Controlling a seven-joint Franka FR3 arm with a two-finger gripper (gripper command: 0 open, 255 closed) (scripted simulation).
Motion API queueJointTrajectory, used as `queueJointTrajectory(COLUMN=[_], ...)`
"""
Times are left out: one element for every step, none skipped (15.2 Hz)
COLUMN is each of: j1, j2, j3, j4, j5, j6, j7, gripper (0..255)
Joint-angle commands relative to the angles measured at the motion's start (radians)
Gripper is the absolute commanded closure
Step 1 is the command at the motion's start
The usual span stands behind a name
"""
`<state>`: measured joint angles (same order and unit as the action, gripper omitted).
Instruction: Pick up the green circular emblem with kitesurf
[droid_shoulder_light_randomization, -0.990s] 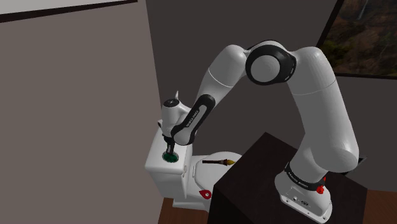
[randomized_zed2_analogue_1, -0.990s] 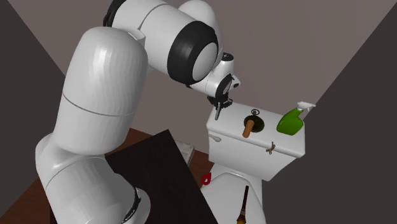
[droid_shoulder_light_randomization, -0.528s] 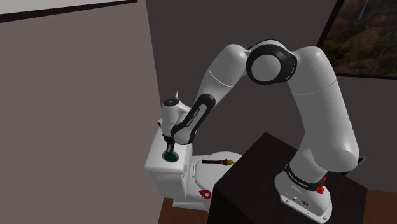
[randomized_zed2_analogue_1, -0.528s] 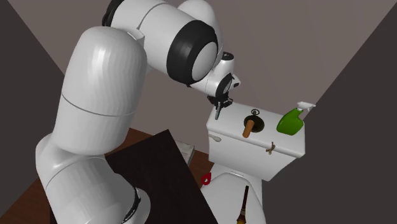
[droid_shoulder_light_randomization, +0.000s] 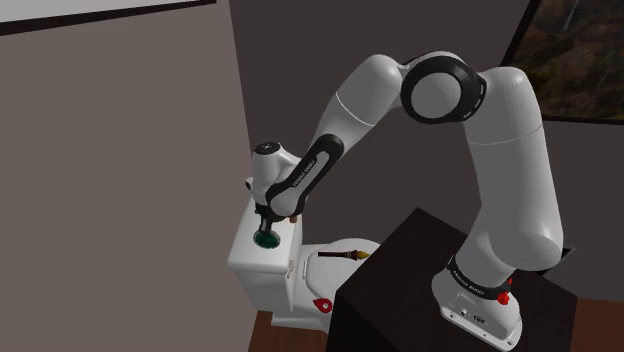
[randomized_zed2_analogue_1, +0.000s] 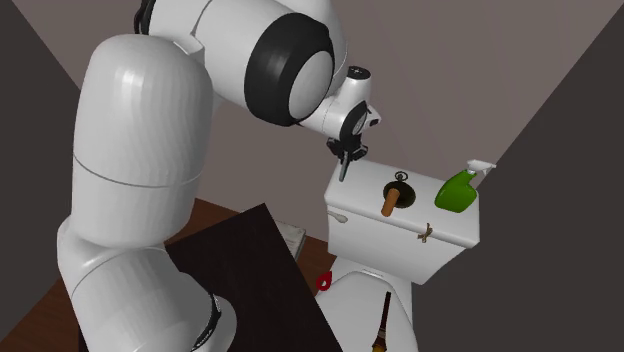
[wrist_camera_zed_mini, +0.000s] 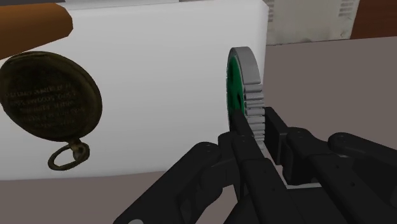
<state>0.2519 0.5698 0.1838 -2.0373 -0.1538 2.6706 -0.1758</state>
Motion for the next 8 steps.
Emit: queueJointTrajectory(j1=[-0.005,-0.008,-0.01,-0.012,-0.015,-0.017,-0.017,-0.017], j2=[-0.028,-0.039,-0.051,-0.062,-0.073,-0.084,-0.086,-0.086], j3=[0.006,0.01,0.013,0.015,0.018,0.021,0.022,0.022], j4=[-0.013,-0.015,-0.017,-0.018,-0.02,-0.021,-0.021,-0.021], j5=[0.006,0.009,0.013,0.016,0.019,0.022,0.023,0.023], j6=[-0.015,-0.025,-0.034,-0.044,-0.054,-0.063,-0.065,-0.065], j7=[-0.004,-0.006,-0.008,-0.01,-0.012,-0.014,-0.014,-0.014], gripper=[255,255,255,255,255,255,255,255])
